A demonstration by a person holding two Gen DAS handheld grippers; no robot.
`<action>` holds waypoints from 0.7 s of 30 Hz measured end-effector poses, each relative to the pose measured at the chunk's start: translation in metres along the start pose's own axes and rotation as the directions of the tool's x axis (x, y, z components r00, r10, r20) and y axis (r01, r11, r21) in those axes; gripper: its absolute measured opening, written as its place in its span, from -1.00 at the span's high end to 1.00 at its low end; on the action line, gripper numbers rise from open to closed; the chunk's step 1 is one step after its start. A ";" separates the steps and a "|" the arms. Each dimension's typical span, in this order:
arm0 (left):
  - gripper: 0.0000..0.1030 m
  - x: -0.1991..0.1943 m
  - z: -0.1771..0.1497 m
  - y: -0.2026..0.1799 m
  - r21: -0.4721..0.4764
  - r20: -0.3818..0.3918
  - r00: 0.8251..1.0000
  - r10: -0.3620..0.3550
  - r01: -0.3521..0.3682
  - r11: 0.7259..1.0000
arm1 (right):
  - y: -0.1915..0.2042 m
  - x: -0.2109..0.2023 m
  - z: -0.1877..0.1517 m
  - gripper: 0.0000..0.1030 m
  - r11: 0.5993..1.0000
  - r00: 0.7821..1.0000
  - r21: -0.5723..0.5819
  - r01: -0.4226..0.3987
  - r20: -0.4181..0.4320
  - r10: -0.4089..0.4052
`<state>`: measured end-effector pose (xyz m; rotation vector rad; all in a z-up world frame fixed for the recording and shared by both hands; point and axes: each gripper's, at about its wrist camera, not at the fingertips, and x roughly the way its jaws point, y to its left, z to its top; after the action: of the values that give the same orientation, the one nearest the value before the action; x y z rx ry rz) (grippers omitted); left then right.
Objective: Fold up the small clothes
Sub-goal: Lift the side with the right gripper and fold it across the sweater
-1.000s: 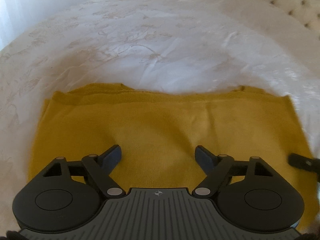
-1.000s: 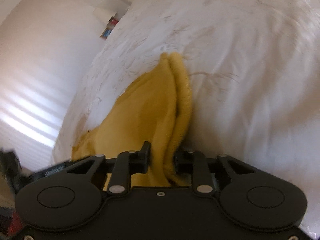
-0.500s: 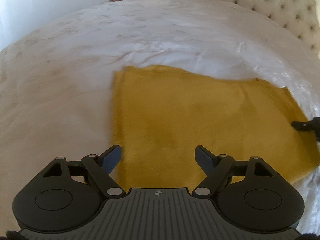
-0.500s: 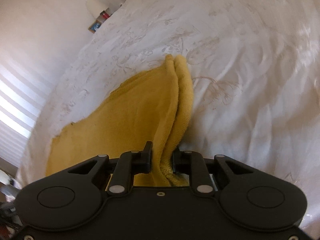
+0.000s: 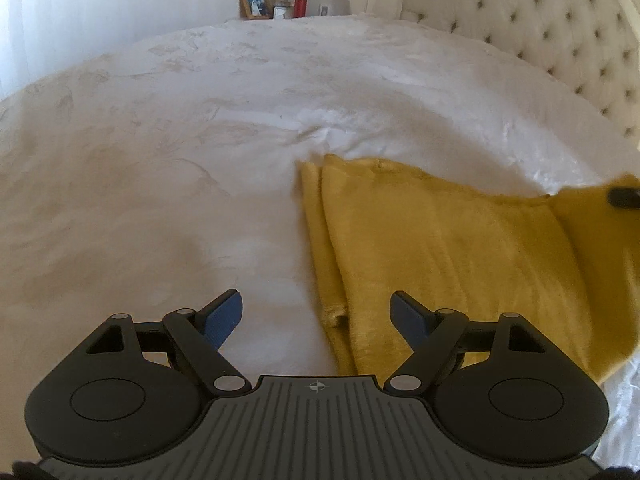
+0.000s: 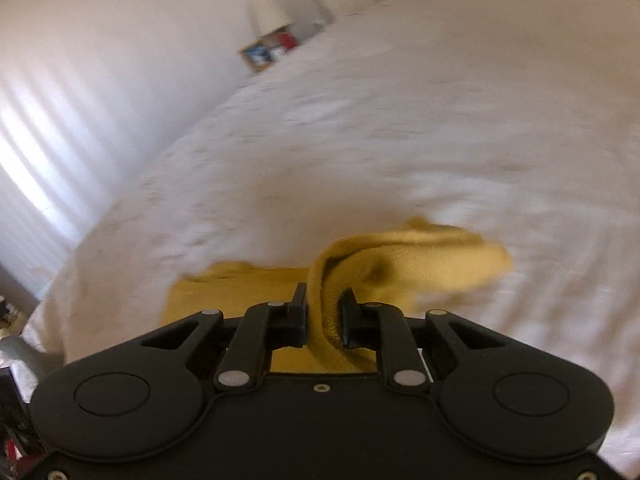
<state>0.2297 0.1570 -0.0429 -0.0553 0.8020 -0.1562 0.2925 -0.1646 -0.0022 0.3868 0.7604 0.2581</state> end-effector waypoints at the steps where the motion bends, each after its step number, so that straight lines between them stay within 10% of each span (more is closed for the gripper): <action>1: -0.57 -0.003 0.000 0.002 0.001 0.006 1.000 -0.009 0.008 1.000 | 0.014 0.008 -0.001 0.54 1.000 1.000 -0.012 -0.016 -0.006 0.016; 10: -0.57 -0.012 0.000 0.042 -0.091 0.028 1.000 0.009 -0.007 0.996 | 0.109 0.083 -0.030 0.56 0.984 0.986 -0.108 -0.144 -0.094 0.134; 21: -0.57 -0.008 -0.001 0.064 -0.170 0.002 1.000 0.008 -0.008 0.985 | 0.151 0.122 -0.070 0.41 0.935 0.979 -0.335 -0.115 -0.198 0.049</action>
<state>0.2314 0.2214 -0.0450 -0.2139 0.8117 -0.0795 0.3144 0.0329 -0.0588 0.0607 0.8657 0.5046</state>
